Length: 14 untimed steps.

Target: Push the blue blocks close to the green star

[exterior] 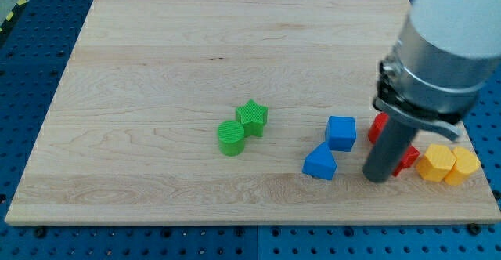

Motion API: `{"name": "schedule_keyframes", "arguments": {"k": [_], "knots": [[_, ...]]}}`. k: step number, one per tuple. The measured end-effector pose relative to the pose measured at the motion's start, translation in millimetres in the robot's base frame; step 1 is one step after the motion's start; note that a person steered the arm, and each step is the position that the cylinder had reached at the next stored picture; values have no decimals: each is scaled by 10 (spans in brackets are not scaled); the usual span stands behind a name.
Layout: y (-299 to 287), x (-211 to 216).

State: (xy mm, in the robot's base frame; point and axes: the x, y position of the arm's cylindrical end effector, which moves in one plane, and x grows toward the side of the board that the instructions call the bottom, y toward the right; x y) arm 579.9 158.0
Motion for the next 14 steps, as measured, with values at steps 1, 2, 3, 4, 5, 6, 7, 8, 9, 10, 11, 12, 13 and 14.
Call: {"name": "schedule_keyframes", "arguments": {"k": [1, 2, 3, 4, 5, 6, 7, 8, 9, 10, 11, 12, 13, 14], "knots": [[4, 84], [-86, 44], [-455, 11], [-851, 11], [-896, 11], [-814, -22], [-808, -237], [-808, -237], [-928, -259], [-1073, -285], [-1067, -283], [-555, -279], [-180, -279], [-101, -279]]}}
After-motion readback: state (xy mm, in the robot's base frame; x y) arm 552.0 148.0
